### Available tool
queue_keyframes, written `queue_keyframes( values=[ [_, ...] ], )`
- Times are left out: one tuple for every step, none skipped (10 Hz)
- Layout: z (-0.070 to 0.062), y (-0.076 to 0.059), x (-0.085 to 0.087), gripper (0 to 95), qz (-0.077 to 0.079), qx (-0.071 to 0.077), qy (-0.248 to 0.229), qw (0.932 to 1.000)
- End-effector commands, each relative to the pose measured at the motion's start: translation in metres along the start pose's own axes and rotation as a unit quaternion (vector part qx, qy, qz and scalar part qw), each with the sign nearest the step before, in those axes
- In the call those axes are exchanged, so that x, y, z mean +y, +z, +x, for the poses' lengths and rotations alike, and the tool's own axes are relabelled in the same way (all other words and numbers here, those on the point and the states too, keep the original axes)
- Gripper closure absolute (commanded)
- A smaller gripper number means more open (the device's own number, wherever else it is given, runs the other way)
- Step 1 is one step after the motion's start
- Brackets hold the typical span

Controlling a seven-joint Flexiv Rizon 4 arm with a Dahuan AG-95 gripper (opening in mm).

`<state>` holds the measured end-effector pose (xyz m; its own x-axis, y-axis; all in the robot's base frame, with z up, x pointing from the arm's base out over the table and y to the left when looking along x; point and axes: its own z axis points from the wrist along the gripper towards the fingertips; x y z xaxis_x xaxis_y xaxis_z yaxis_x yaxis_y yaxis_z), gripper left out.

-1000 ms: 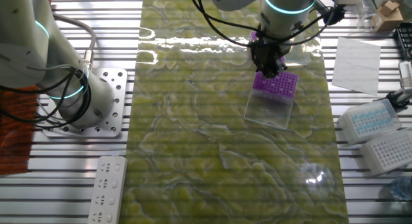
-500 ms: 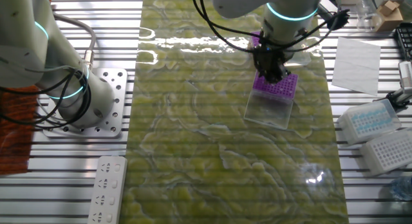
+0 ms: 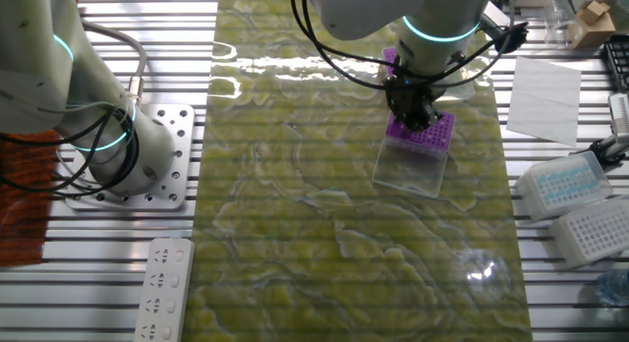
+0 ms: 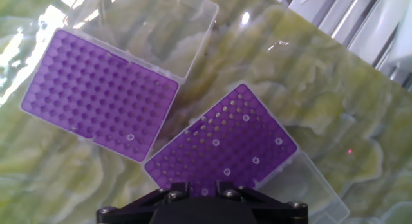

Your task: Transfer all small pipette tips from one holder to another

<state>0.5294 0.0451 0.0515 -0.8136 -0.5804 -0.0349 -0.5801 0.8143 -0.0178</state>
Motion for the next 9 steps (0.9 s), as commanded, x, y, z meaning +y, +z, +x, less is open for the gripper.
queue_keyframes(
  values=[
    [0.0, 0.003, -0.001, 95.0, 0.002, -0.003, -0.002, 1.0],
    [0.0, 0.003, -0.001, 95.0, 0.002, -0.004, -0.003, 1.0],
    [0.0, 0.002, -0.001, 95.0, 0.002, -0.003, -0.003, 1.0],
    [0.0, 0.002, -0.001, 95.0, 0.002, -0.003, -0.003, 1.0],
    [-0.001, -0.006, -0.001, 95.0, -0.004, -0.002, 0.0, 1.0],
    [-0.003, -0.018, -0.002, 95.0, -0.008, 0.005, 0.0, 1.0],
    [-0.003, -0.018, -0.002, 95.0, -0.008, 0.005, 0.0, 1.0],
    [-0.006, -0.031, -0.001, 95.0, -0.011, 0.011, 0.003, 0.9999],
    [-0.009, -0.036, 0.001, 95.0, -0.013, 0.012, 0.007, 0.9998]
  ],
)
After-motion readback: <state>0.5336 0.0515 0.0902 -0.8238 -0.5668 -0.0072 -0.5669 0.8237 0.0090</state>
